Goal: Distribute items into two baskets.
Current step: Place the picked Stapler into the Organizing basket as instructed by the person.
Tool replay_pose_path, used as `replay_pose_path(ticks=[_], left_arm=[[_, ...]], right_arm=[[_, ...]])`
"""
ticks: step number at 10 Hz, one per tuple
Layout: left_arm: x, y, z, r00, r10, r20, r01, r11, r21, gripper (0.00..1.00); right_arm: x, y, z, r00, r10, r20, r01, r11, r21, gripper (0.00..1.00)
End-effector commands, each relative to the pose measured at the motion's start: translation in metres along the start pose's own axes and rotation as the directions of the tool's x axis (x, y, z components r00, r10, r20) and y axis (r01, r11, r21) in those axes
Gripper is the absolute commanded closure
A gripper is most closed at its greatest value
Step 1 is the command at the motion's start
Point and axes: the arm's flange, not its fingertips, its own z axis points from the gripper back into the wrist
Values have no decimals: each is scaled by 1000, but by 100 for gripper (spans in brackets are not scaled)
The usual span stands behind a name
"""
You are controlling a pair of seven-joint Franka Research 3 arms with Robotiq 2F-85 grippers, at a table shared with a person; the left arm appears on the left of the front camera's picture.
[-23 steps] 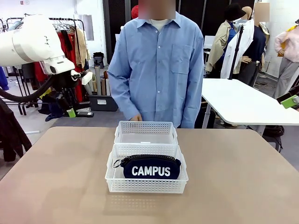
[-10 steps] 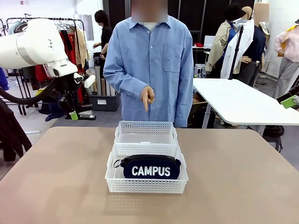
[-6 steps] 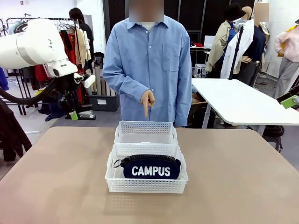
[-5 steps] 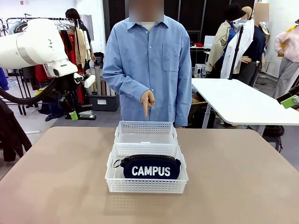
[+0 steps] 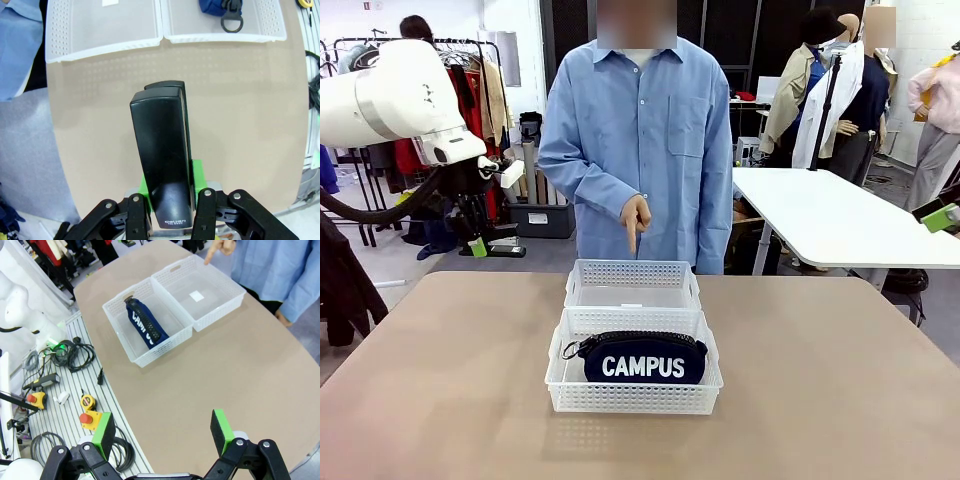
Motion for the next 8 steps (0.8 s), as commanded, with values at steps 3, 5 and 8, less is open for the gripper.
replay_pose_path(ticks=[3,5,8], left_arm=[[-2,-2,3,1000,3,-4,-3,1000,5,100],[3,4,-2,1000,-3,21,3,1000,6,100],[24,16,-11,997,-45,62,45,999,10,100]], right_arm=[[2,1,0,1000,3,10,-3,1000,3,0],[2,1,0,1000,3,10,-3,1000,3,0],[2,1,0,1000,3,10,-3,1000,3,0]])
